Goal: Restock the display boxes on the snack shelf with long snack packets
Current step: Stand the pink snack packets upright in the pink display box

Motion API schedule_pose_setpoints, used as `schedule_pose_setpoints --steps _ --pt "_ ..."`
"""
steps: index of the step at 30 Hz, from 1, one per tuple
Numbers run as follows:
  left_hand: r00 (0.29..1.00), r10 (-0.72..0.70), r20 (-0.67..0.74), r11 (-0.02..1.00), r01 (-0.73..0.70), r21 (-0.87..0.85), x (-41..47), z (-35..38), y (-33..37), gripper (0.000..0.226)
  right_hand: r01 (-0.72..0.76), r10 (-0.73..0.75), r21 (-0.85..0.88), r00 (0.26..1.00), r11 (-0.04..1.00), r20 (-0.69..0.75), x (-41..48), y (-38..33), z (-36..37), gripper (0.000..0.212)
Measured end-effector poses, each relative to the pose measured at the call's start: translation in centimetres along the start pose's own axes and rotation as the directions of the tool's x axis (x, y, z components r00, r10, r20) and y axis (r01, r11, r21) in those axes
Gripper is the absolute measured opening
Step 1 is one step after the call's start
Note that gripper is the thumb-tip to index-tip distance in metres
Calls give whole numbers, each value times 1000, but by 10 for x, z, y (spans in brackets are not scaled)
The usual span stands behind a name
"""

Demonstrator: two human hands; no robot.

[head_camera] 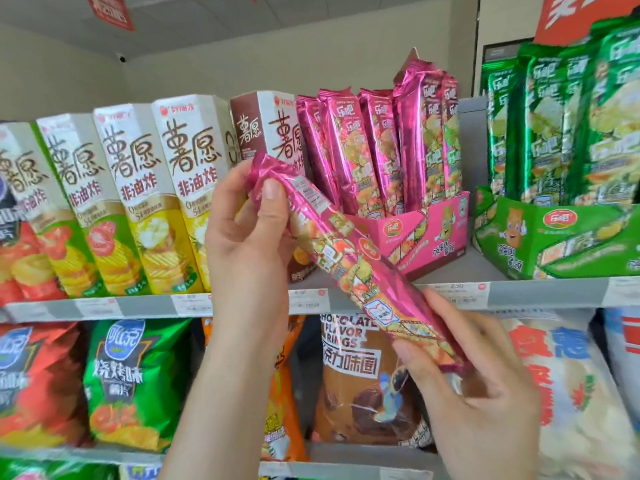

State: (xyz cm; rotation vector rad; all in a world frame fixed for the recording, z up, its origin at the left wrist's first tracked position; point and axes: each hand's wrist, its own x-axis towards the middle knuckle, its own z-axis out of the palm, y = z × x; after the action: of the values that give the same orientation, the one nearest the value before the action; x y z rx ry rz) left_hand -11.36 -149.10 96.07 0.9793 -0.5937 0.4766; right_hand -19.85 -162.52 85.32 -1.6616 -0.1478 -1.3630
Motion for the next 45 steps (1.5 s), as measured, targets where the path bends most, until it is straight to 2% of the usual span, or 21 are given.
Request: schedule_pose_setpoints --steps 5,8,10,13,15,17,19,20,23,25,26,29,32,34,38,40,41,43,45 --pt "999 24 -34 989 -19 145 -1 -17 13 12 79 -89 -123 992 989 -85 -6 -2 12 51" --pt "989 130 -76 937 -97 335 3 -32 24 19 95 -122 -210 985 973 -122 -15 -3 17 74" --pt "981 169 -93 926 -126 355 5 -45 28 10 108 -137 -211 982 972 -128 -20 -7 21 83" --pt "973 207 -102 920 -158 358 9 -64 30 7 192 -199 -102 978 976 -57 -22 -19 27 56" --pt "959 272 -83 885 -215 413 10 -74 34 4 192 -192 34 981 981 3 -25 -30 33 43" --pt "933 358 -20 815 -302 495 10 -77 37 8 135 -138 173 990 976 5 -28 -41 36 41" --pt "909 406 92 721 -381 578 6 -84 41 8 122 -115 164 992 979 -49 -30 -54 43 40" --pt "888 426 173 640 -431 636 3 -89 41 7 111 -99 159 992 981 -79 -30 -60 45 40" --pt "761 446 471 338 -630 699 -8 -104 40 24 26 17 250 986 968 -168 -29 -69 48 39" --pt "679 431 594 227 -719 657 -14 -113 39 23 -23 76 287 982 958 -175 -28 -71 48 36" --pt "651 418 633 219 -749 626 -17 -116 39 21 -46 98 293 982 955 -163 -28 -73 47 35" --pt "597 375 709 321 -802 504 -25 -118 42 20 -88 124 278 986 957 -116 -30 -77 49 28" --pt "561 326 761 393 -812 431 -30 -114 48 21 -122 141 277 989 953 -50 -31 -81 53 34" --pt "546 258 797 411 -809 420 -33 -110 50 19 -154 155 335 988 930 25 -32 -84 56 35" --pt "565 166 808 405 -786 467 -34 -112 53 24 -205 189 348 979 915 79 -31 -90 60 34" --pt "595 176 784 466 -752 466 -36 -116 53 26 -204 186 367 979 907 85 -30 -93 62 39" --pt "630 186 754 536 -708 459 -38 -116 52 28 -199 185 389 980 900 74 -29 -94 64 44" --pt "729 204 653 697 -577 426 -46 -116 49 29 -194 202 460 979 866 32 -30 -95 70 48" --pt "829 156 537 834 -402 378 -58 -113 45 33 -161 178 523 984 837 17 -33 -96 79 40"
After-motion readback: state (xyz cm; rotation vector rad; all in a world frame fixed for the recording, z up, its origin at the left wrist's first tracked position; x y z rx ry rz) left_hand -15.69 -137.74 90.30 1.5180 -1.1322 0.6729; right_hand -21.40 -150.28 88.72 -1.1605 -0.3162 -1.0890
